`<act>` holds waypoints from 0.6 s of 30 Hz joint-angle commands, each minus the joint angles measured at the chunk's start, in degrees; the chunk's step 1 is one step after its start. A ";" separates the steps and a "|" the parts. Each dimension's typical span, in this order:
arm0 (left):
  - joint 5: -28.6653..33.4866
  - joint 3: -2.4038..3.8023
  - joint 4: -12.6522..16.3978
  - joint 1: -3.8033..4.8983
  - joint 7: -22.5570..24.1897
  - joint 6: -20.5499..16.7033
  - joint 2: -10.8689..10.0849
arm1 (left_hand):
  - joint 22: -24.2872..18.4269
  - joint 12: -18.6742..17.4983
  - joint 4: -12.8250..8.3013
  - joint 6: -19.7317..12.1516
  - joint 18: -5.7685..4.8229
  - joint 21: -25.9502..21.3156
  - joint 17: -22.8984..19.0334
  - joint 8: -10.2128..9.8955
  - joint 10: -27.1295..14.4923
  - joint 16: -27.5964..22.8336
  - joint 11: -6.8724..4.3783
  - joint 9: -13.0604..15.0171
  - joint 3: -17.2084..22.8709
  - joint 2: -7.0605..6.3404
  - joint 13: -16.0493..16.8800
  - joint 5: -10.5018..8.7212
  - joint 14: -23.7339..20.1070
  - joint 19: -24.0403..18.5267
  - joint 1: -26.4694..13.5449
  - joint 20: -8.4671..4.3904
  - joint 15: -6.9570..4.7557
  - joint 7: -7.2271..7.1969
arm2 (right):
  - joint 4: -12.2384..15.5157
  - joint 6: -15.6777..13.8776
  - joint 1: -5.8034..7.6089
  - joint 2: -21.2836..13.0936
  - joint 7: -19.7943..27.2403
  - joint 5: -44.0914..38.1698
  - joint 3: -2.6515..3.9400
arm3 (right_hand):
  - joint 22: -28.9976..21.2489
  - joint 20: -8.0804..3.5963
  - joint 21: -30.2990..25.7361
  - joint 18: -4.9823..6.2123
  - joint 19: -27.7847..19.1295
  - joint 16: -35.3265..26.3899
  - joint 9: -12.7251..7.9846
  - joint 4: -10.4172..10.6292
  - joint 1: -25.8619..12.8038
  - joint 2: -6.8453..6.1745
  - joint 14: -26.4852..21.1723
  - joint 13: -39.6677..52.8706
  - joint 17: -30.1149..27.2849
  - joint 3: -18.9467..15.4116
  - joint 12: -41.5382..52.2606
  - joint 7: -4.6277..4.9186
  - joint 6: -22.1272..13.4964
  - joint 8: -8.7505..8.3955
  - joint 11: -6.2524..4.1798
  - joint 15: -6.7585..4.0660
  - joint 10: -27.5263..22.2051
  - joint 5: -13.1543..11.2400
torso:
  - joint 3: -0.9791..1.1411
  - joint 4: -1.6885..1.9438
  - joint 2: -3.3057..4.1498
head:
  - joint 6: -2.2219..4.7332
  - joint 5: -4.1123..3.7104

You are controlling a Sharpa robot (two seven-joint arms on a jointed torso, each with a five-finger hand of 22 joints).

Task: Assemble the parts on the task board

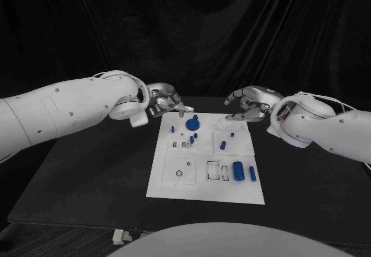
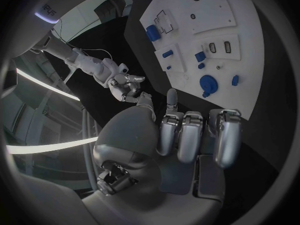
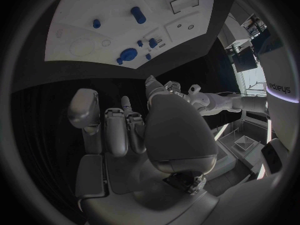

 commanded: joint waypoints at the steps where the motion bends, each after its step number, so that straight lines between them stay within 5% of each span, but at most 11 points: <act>1: -3.84 0.05 -0.72 0.17 -10.67 6.80 1.54 | 11.15 0.19 -0.09 0.64 -0.82 0.36 15.05 0.85 5.89 -0.19 -0.85 2.43 -0.24 0.37 15.05 -0.06 6.03 1.25 -0.86 -0.52 -0.82 -0.71 | -0.34 1.73 -0.38 0.25 -1.68 0.22 0.04 | 7.77 -0.05 -0.29 -0.73 0.07 -0.16 0.11 -0.15 -0.08 0.69 3.34 13.74 9.23 0.10 0.16 -0.24 -0.16 0.54 0.26 0.10 4.45 0.53 | -0.24 -0.22 0.16 | -0.01 0.39; 11: -5.37 0.05 -4.24 0.10 -18.50 8.60 6.03 | 11.30 0.19 -1.12 3.52 -0.86 0.30 15.05 1.73 5.89 -0.19 -2.75 8.34 1.19 0.62 15.05 2.37 6.03 1.75 0.10 -2.34 -2.76 -2.66 | -1.16 2.90 -1.20 0.96 -2.13 0.31 0.04 | 7.73 -0.06 -0.41 -0.70 -0.01 -0.18 0.22 -0.29 -0.34 1.20 3.33 13.69 9.22 -0.06 0.13 -0.21 -0.35 1.33 0.27 0.11 4.40 1.56 | -0.04 -0.82 0.34 | -0.01 1.17; 15: -5.48 0.04 -6.01 -0.11 -20.56 8.34 7.48 | 10.67 0.19 -1.94 4.12 -0.66 -0.05 15.05 -0.71 5.89 -0.19 -3.32 9.34 2.27 0.55 15.05 4.41 6.03 1.08 0.93 -3.07 -3.43 -3.10 | -1.51 3.23 -1.56 1.31 -2.22 0.37 0.04 | 7.73 -0.06 -0.44 -0.70 -0.02 -0.26 0.24 -0.32 -0.40 1.32 3.30 13.67 9.14 -0.09 0.12 -0.19 -0.41 1.51 0.29 0.11 4.37 1.84 | 0.03 -1.31 0.51 | -0.01 1.88; 18: -5.50 0.04 -6.69 -0.35 -21.12 8.17 8.13 | 10.32 0.19 -2.00 4.27 -0.55 -0.24 15.05 -2.04 5.89 -0.19 -3.35 9.38 2.49 0.46 15.05 4.50 6.03 0.66 0.89 -3.19 -3.55 -3.08 | -1.63 3.38 -1.73 1.42 -2.28 0.42 0.04 | 7.72 -0.06 -0.44 -0.70 -0.02 -0.23 0.25 -0.32 -0.44 1.37 3.32 13.66 9.18 -0.11 0.11 -0.18 -0.42 1.58 0.29 0.11 4.36 1.94 | 0.10 -1.34 0.49 | -0.01 2.02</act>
